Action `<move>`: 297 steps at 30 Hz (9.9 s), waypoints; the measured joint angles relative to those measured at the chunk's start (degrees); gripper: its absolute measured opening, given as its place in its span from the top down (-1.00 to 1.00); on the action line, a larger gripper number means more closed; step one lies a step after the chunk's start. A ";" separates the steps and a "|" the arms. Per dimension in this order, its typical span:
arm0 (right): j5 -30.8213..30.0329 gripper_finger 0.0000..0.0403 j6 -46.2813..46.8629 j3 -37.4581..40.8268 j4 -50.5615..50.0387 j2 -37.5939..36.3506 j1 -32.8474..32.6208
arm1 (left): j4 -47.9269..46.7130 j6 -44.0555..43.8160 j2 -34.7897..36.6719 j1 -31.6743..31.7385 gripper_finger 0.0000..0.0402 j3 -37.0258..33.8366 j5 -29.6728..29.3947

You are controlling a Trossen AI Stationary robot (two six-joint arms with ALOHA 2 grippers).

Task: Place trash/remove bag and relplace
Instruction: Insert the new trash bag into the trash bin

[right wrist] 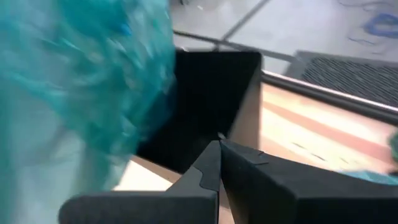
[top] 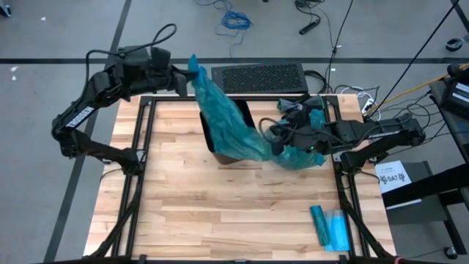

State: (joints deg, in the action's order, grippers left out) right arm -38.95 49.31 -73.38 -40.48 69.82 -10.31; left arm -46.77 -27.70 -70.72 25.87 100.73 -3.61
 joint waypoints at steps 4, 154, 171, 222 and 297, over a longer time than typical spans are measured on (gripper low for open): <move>-0.09 1.00 -2.97 0.00 6.08 -1.59 -0.79 | -4.60 0.26 0.06 -0.02 1.00 0.00 -5.04; 22.81 1.00 -19.20 -23.93 -18.82 13.89 16.94 | 8.61 8.38 -23.15 -18.15 1.00 -1.19 -10.45; 21.87 1.00 -21.97 -23.93 -20.82 5.39 16.84 | 45.66 5.21 -3.26 -20.40 1.00 -42.59 -7.74; 32.86 0.67 -24.67 -23.91 -3.98 18.52 16.69 | 53.33 12.85 12.08 -17.49 0.62 -49.81 7.55; 40.98 0.60 -54.09 -23.89 -15.16 18.52 25.70 | 2.30 -27.35 -5.05 -22.83 0.49 -9.18 -19.12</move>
State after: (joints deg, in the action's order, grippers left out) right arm 2.03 -4.78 -97.27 -55.64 88.33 15.40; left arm -44.47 -55.06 -75.77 3.04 91.55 -22.72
